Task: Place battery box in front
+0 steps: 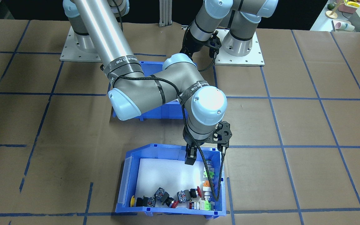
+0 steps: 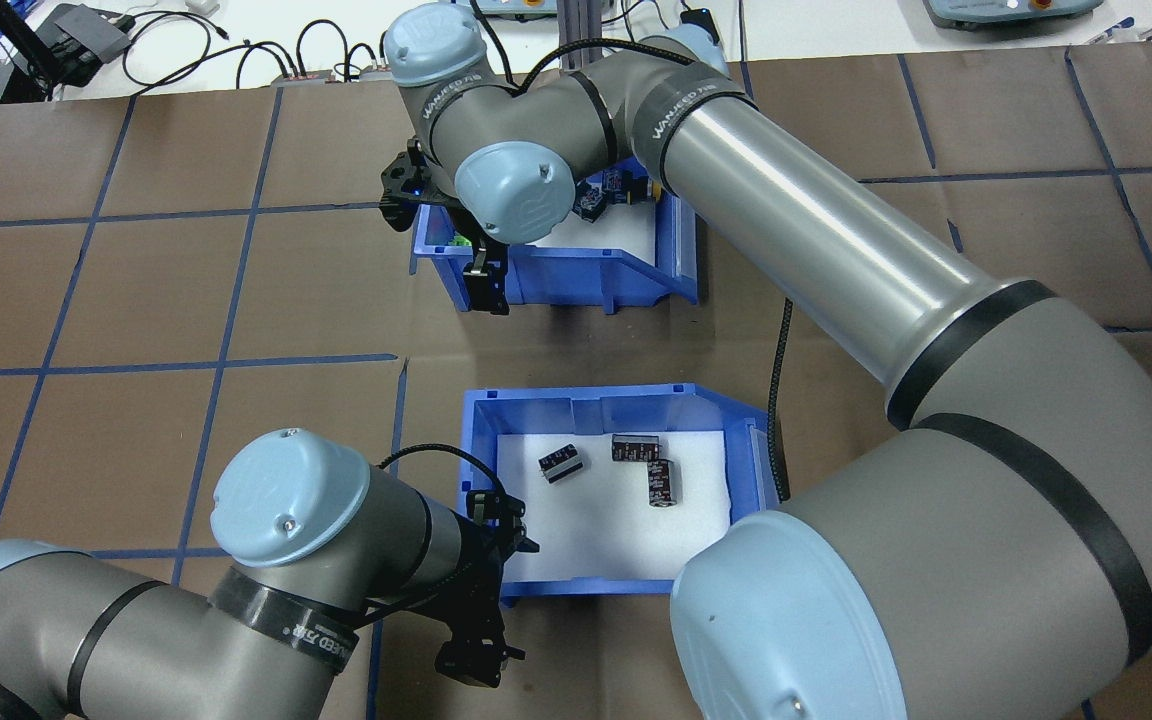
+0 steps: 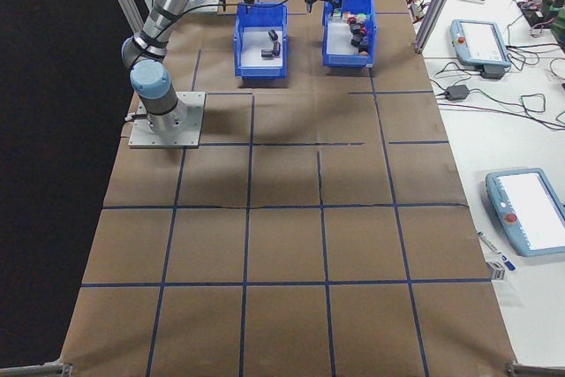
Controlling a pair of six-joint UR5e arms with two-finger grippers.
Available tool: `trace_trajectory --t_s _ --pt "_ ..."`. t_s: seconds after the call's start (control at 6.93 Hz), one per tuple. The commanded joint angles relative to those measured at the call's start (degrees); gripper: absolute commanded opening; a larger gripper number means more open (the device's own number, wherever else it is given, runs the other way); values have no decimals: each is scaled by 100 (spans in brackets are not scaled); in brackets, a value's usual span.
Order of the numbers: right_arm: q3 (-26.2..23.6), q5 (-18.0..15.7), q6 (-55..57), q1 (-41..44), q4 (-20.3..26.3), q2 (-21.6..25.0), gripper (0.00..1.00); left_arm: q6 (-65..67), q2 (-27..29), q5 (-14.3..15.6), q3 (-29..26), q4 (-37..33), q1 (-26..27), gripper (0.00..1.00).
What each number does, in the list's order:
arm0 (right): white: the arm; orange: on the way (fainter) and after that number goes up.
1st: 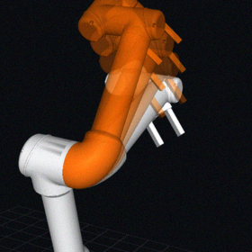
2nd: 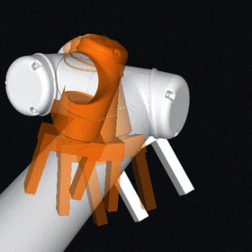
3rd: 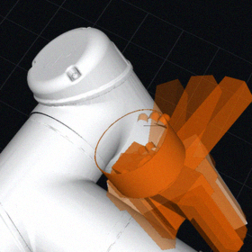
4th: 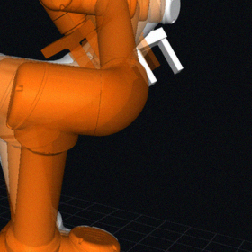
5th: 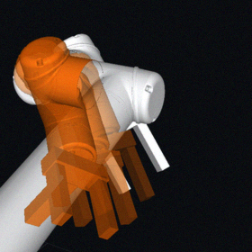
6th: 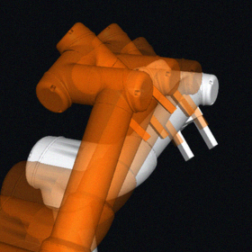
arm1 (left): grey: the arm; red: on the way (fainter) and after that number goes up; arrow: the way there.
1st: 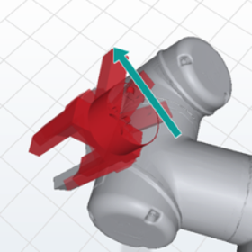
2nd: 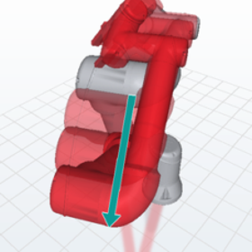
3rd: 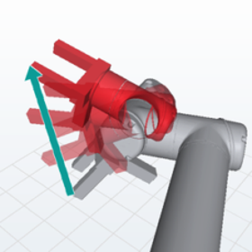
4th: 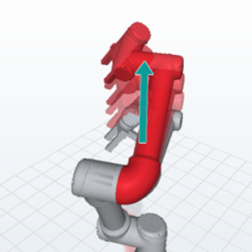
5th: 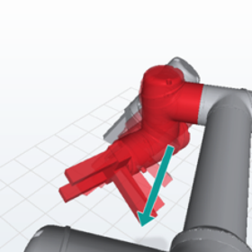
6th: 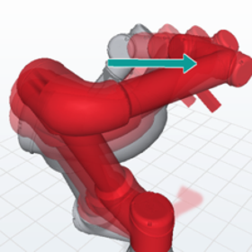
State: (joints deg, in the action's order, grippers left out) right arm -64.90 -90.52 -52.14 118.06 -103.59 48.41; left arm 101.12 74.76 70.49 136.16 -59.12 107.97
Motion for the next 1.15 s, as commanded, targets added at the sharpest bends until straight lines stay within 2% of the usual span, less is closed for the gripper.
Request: trace_trajectory --t_s 0.0,0.14,0.29,0.43,0.58,0.72,0.87,1.01 --pt "-250 -97 10 -29 -513 54 87 448 494 -62 -1 661 354 99" --pt "-242 -167 10 -37 -330 89 42 679 731 -70 -1 970 487 99" --pt "-233 -350 -16 -55 -224 116 21 707 960 -71 -1 1182 575 99" --pt "-198 -483 -25 -64 -223 133 7 768 1005 -62 7 1166 672 98" --pt "-111 -440 -138 -90 -249 142 2 969 1067 -62 7 1149 682 89" --pt "73 -440 -278 -108 -249 142 0 910 1085 -53 -10 1192 699 70" --pt "283 -466 -436 -195 -215 168 0 927 1085 -62 -28 1349 699 43" --pt "390 -449 -647 -465 73 334 0 927 1120 -70 -19 1760 699 21"
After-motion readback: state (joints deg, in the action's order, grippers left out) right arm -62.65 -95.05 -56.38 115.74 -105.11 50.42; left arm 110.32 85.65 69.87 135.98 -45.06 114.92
